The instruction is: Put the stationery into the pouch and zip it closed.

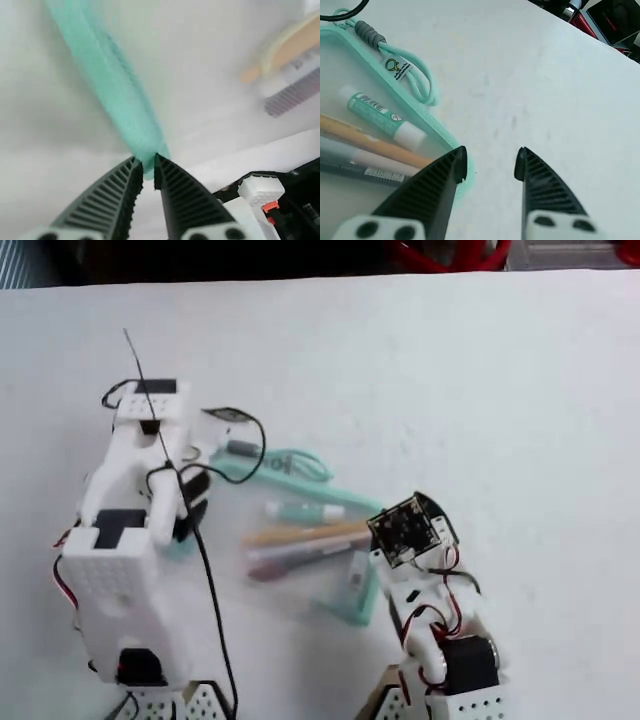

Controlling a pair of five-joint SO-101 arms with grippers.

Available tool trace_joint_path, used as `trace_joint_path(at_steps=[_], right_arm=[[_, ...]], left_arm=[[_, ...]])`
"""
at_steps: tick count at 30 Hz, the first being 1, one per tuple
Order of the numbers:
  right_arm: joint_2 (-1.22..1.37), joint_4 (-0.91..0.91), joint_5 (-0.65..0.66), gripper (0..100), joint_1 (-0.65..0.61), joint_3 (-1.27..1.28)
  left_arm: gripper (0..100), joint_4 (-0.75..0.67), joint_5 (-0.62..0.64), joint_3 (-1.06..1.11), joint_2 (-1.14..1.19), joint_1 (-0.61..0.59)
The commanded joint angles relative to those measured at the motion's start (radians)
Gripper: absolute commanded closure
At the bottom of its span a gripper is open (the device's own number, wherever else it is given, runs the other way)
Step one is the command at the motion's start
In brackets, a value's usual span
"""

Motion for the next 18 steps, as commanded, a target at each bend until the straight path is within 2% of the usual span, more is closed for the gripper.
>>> trace_joint_path(at_steps=[1,5,13,18], right_arm=[[-0.002,-0.001,0.006,84.0,0.007,-0.005],[-0.002,-0.001,0.006,84.0,0.007,-0.005],[-0.002,-0.005,0.055,84.0,0.039,-0.005],[-0.002,-0.005,0.054,84.0,0.045,-0.005]], left_arm=[[98,0.008,0.094,-0.114,-0.025,0.047],[98,0.008,0.135,-0.13,-0.148,0.079],[98,0.006,0.176,-0.112,-0.558,0.165],[98,0.005,0.25,-0.256,-0.737,0.271]])
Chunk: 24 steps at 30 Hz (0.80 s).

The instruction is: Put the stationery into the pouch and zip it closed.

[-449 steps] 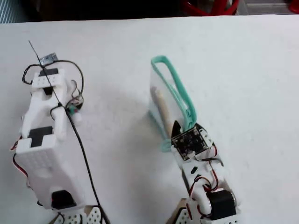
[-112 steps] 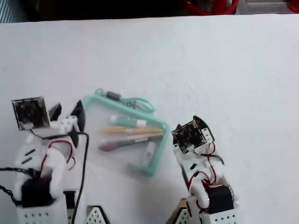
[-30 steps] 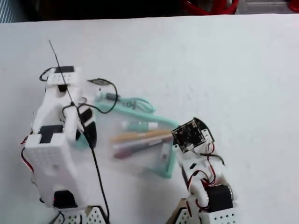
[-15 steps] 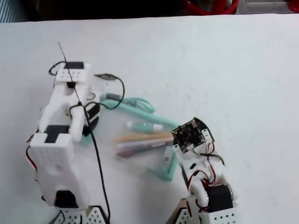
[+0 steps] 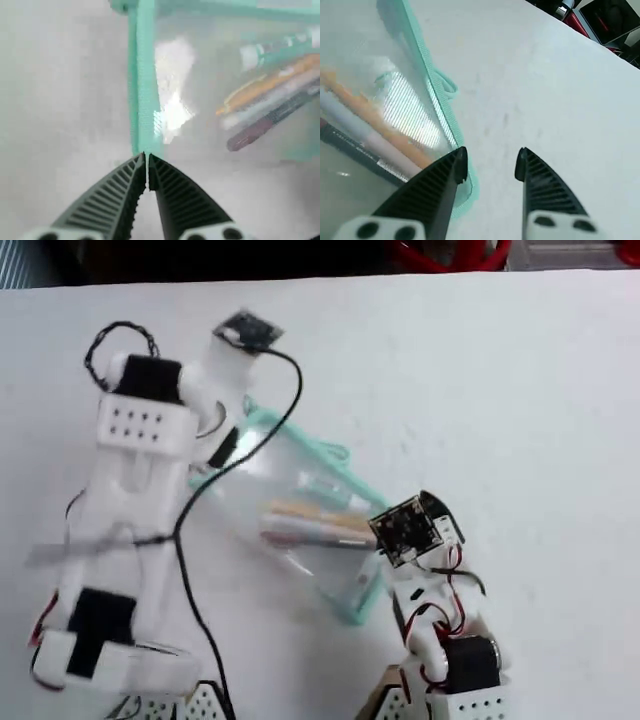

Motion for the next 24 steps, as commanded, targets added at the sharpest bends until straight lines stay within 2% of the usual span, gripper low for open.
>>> trace_joint_path(at_steps=[1,6,9,15,18,21,24], right_arm=[[-0.002,-0.005,0.009,84.0,0.01,-0.005],[-0.002,-0.005,0.011,84.0,0.01,-0.005],[-0.002,-0.005,0.011,84.0,0.01,-0.005],[-0.002,-0.005,0.011,84.0,0.027,-0.005],[-0.002,-0.005,0.011,84.0,0.027,-0.005],[-0.002,-0.005,0.011,84.0,0.025,-0.003],[-0.002,-0.025,0.014,84.0,0.021,0.018]], left_arm=[[98,0.002,0.044,-0.166,-0.14,0.082],[98,0.002,0.086,-0.368,-0.148,0.177],[98,0.002,0.107,-0.394,-0.157,0.206],[97,-0.008,0.107,-0.255,-0.148,0.035],[90,-0.038,0.107,-0.172,-0.15,-0.03],[83,-0.126,0.11,-0.092,-0.15,-0.077],[82,-0.215,0.11,-0.017,-0.15,-0.099]])
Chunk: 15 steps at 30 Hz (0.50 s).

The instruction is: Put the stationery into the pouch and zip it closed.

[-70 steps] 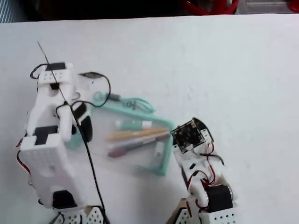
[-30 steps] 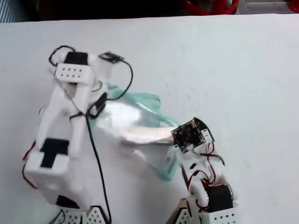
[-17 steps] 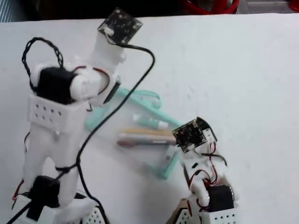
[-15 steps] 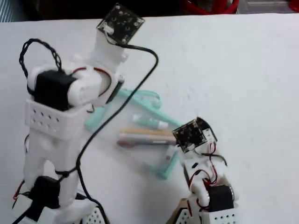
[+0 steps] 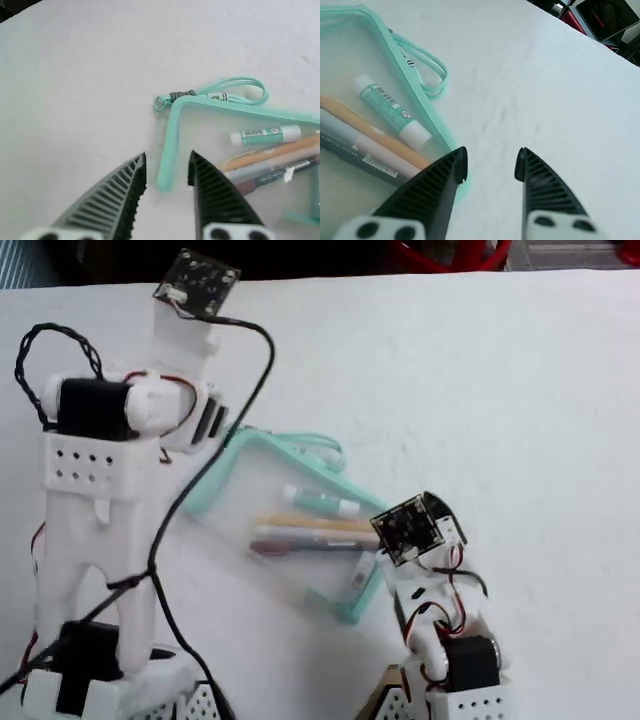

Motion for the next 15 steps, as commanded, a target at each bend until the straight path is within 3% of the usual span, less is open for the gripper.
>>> trace_joint_path(at_steps=[1,6,12,15], right_arm=[[-0.002,-0.039,0.012,84.0,0.007,0.012],[-0.002,-0.056,0.014,84.0,0.007,0.026],[-0.002,-0.056,0.014,84.0,0.007,0.028],[-0.002,-0.056,0.014,84.0,0.005,0.028]], left_arm=[[82,-0.107,0.011,0.077,-0.021,-0.028],[85,-0.201,0.011,0.227,-0.021,-0.101],[77,-0.104,0.009,0.345,0.013,-0.309],[76,-0.043,0.009,0.404,0.128,-0.352]])
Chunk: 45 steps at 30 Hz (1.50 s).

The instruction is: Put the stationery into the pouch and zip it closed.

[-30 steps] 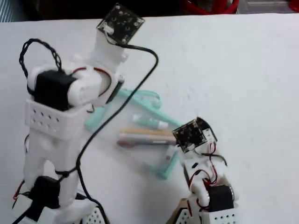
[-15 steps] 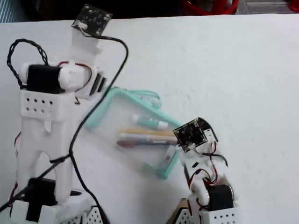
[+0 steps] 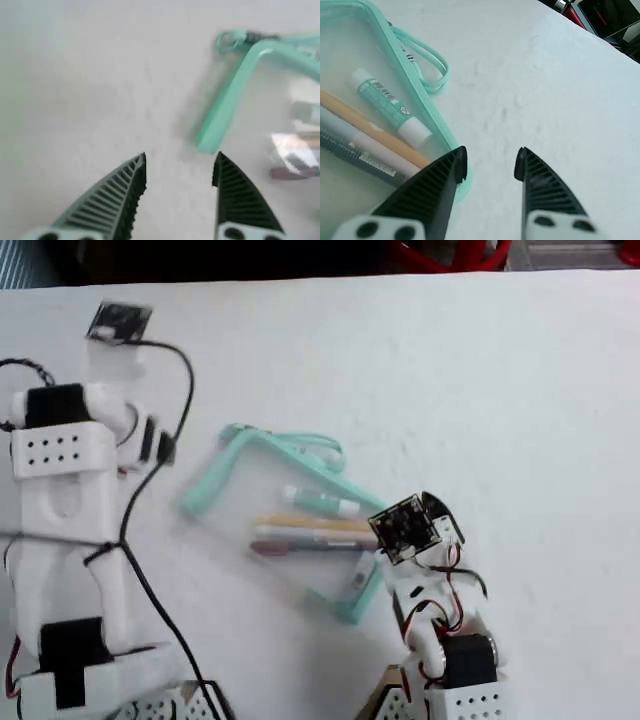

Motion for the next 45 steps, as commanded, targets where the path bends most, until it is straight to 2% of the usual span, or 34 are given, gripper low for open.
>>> trace_joint_path(at_steps=[1,4,7,9,13,20,30,39,45], right_arm=[[-0.002,-0.021,0.009,84.0,0.005,-0.005],[-0.002,-0.021,0.009,84.0,0.005,-0.005],[-0.002,-0.021,0.009,84.0,0.007,-0.005],[-0.002,-0.021,0.009,84.0,0.007,-0.005],[-0.002,-0.021,0.009,84.0,0.007,-0.005],[-0.002,-0.021,0.009,84.0,0.005,-0.005],[-0.002,-0.022,0.011,84.0,0.001,-0.005],[-0.002,-0.022,0.011,84.0,0.001,-0.005],[-0.002,-0.022,0.011,84.0,0.005,-0.005]], left_arm=[[76,0.046,0.008,0.04,0.127,-0.041],[75,0.048,-0.028,0.009,0.308,-0.027],[76,0.063,-0.198,-0.104,0.446,0.027],[75,0.092,-0.27,-0.187,0.49,0.05],[75,0.19,-0.333,-0.327,0.526,0.113],[71,0.189,-0.331,-0.457,0.616,0.165],[70,0.196,-0.331,-0.566,0.786,0.189],[71,0.198,-0.331,-0.465,0.8,0.337],[72,0.198,-0.299,-0.462,0.8,0.344]])
